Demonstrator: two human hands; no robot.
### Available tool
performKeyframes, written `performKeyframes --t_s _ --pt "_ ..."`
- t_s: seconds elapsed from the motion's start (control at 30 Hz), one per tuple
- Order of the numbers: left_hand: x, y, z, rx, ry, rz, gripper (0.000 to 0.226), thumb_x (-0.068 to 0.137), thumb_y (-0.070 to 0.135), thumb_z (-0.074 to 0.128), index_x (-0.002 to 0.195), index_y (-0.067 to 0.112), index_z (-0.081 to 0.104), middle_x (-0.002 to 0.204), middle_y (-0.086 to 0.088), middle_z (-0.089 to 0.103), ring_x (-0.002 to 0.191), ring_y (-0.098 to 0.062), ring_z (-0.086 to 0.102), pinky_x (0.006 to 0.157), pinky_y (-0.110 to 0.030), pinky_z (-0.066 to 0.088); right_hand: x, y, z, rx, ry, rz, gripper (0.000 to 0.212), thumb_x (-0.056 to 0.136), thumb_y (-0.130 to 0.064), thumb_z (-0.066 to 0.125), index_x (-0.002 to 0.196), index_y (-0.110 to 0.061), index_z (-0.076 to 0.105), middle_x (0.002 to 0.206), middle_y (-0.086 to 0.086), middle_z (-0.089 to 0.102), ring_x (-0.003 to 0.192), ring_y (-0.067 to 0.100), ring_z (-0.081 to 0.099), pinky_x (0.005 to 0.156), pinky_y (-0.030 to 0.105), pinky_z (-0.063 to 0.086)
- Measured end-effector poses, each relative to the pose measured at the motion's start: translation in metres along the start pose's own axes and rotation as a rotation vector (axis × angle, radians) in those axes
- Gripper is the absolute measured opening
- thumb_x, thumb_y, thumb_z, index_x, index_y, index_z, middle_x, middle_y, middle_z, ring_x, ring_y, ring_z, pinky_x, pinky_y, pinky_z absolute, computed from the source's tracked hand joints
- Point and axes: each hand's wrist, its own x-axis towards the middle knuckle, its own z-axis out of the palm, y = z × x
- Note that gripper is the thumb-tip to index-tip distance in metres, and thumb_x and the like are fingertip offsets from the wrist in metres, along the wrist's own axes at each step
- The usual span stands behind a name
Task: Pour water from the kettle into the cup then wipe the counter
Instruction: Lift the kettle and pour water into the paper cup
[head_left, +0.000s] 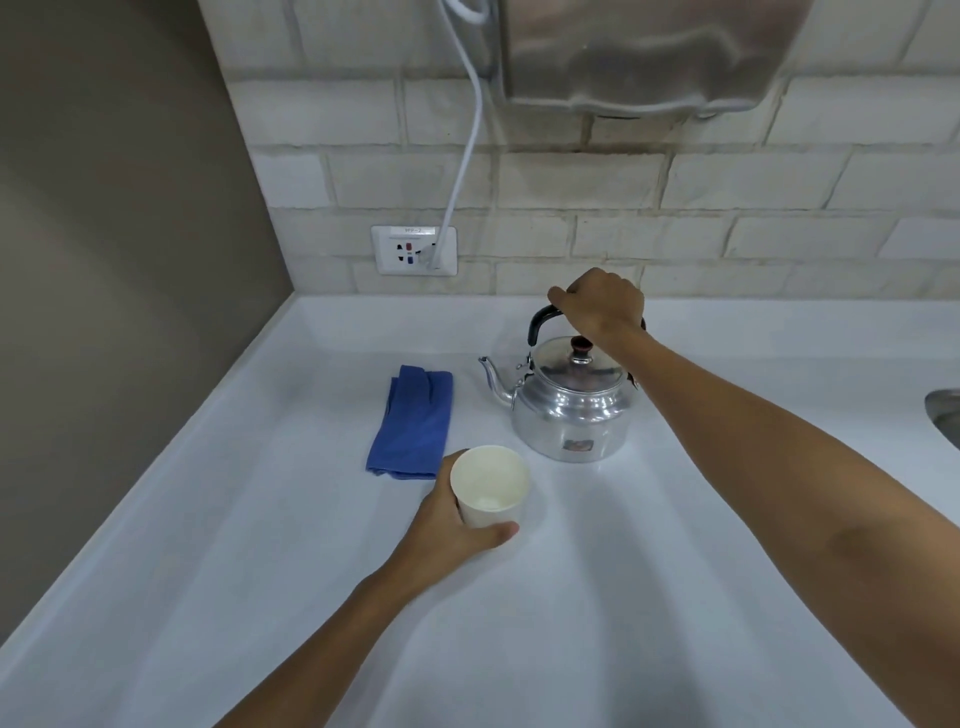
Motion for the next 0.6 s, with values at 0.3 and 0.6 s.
performKeyframes --t_s 0.3,0.6 --pt "0.001 0.003 0.003 -0.011 0.112 -0.034 0.08 0.061 0.021 0.082 0.118 0.037 0.029 0.114 0.013 0.049 0.099 -0.001 0.049 0.069 0.004 0.04 -0.01 0.005 -0.02 0.126 0.064 -0.124 0.048 0.073 -0.028 0.054 0.036 -0.018 0.025 0.038 -0.004 0.023 0.038 0.015 0.023 0.046 0.026 0.023" --pt "-0.001 0.008 0.007 -0.03 0.153 -0.072 0.081 0.062 0.02 0.082 0.124 0.026 0.031 0.12 0.004 0.051 0.106 -0.015 0.049 0.082 -0.024 0.039 -0.026 -0.01 -0.052 -0.003 0.08 -0.4 0.045 0.069 -0.026 0.054 0.038 -0.015 0.025 0.036 -0.002 0.022 0.04 0.014 0.02 0.048 0.027 0.023"
